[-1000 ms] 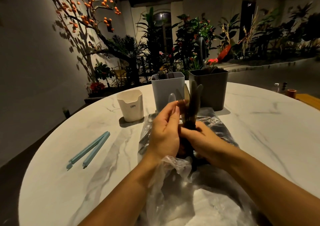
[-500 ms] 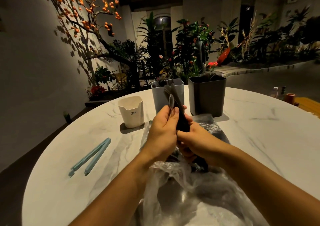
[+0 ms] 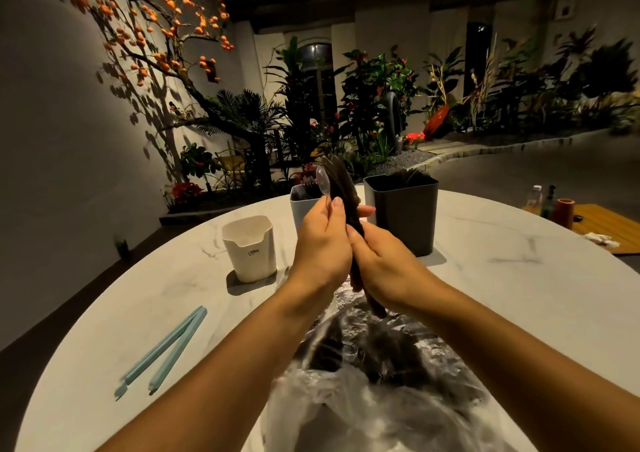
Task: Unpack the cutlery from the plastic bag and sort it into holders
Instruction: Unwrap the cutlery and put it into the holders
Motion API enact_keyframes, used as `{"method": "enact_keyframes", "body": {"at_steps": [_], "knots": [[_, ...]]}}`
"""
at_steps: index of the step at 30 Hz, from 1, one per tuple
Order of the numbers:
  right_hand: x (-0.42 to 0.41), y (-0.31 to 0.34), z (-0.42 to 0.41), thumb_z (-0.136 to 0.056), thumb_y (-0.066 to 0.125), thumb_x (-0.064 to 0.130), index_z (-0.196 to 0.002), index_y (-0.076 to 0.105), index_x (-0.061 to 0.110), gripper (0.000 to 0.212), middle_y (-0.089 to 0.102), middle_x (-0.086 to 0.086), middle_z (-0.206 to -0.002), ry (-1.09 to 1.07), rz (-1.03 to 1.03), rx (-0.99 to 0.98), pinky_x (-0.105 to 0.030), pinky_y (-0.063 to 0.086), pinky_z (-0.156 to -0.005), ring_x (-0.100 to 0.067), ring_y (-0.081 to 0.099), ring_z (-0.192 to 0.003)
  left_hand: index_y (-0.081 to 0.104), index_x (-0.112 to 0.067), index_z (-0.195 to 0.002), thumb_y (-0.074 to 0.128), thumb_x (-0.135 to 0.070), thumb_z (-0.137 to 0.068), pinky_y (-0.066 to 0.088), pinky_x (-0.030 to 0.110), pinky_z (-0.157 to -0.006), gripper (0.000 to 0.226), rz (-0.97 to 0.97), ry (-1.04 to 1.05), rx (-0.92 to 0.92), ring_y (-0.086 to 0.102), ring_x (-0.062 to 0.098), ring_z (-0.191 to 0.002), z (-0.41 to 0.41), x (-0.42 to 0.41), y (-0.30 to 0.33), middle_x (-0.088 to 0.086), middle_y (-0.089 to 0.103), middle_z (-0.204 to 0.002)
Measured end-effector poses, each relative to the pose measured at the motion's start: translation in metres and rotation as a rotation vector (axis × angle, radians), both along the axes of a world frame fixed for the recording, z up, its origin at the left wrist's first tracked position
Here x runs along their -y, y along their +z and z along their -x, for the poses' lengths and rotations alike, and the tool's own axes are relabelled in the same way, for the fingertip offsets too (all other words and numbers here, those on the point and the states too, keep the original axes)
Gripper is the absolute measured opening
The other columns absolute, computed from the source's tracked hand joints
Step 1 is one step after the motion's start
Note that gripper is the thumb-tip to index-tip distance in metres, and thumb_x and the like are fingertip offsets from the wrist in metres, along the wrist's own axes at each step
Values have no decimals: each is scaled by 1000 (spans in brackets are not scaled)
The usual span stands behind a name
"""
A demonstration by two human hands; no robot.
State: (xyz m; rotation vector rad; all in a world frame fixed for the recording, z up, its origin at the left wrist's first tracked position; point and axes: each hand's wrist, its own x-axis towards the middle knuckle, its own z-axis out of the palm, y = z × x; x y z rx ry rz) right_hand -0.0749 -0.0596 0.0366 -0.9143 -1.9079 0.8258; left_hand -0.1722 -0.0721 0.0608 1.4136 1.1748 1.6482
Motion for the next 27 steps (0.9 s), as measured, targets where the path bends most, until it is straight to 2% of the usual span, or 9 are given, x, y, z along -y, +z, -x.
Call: {"method": "enact_keyframes", "body": {"at_steps": [2, 5, 7, 11, 14, 17, 20, 24, 27], "knots": [[-5, 13, -8, -105, 36, 40, -99, 59, 23, 30, 60, 12, -81, 30, -24, 74, -32, 49, -74, -5, 56, -74, 61, -17, -93, 34, -20, -110, 57, 38, -86, 31, 14, -14, -5, 69, 17, -88, -2, -9, 3, 2, 72, -90], [-13, 35, -22, -107, 38, 28, -77, 57, 19, 36, 50, 11, -65, 53, 2, 171, -20, 36, -57, -2, 43, -58, 61, -22, -94, 43, -48, -99, 52, 58, -94, 32, -12, -5, -85, 64, 34, -95, -3, -22, 5, 16, 67, -100], [-19, 46, -31, -106, 39, 31, -78, 58, 9, 40, 46, 0, -67, 36, 76, 224, -22, 34, -57, -11, 41, -62, 59, -17, -100, 40, -59, -89, 49, 63, -94, 47, -7, -13, -156, 60, 32, -89, -5, -30, 8, 19, 63, -98], [-28, 62, -43, -106, 40, 31, -83, 55, 8, 35, 48, -13, -77, 4, 106, 231, -35, 37, -66, -23, 44, -72, 55, -9, -97, 38, -41, -102, 50, 55, -86, 37, -48, -84, -201, 52, 19, -81, -15, -42, 26, 3, 56, -84], [-40, 76, -49, -105, 43, 27, -98, 62, 6, 29, 65, -25, -92, -51, 29, 283, -50, 49, -77, -26, 51, -78, 57, -13, -95, 37, -23, -109, 47, 33, -75, 27, -107, -85, -224, 52, 10, -76, -22, -59, 37, -1, 58, -85], [-54, 89, -53, -104, 44, 25, -100, 61, 6, 26, 65, -31, -101, -90, -15, 353, -57, 47, -84, -26, 50, -77, 56, -1, -107, 37, -22, -109, 47, 43, -80, 28, -154, -96, -262, 53, 22, -83, -29, -76, 45, 11, 59, -93], [-67, 103, -61, -105, 42, 23, -88, 55, 13, 23, 58, -19, -83, -93, 4, 397, -47, 42, -69, -24, 46, -72, 54, -5, -108, 38, -42, -98, 47, 58, -87, 42, -182, -89, -350, 54, 36, -85, -33, -93, 53, 16, 61, -95], [-86, 124, -69, -105, 42, 19, -84, 53, 11, 25, 56, -10, -75, -127, 8, 421, -32, 47, -60, -22, 52, -65, 54, -22, -106, 38, -39, -92, 47, 56, -101, 28, -190, -129, -388, 60, 22, -101, -37, -115, 75, -1, 63, -101], [-103, 139, -73, -103, 48, 24, -84, 56, 17, 22, 67, -5, -80, -168, -25, 395, -19, 53, -55, -15, 68, -69, 54, -22, -113, 40, -43, -94, 51, 60, -92, 32, -206, -137, -429, 63, 35, -101, -36, -131, 88, 14, 65, -105]]}}
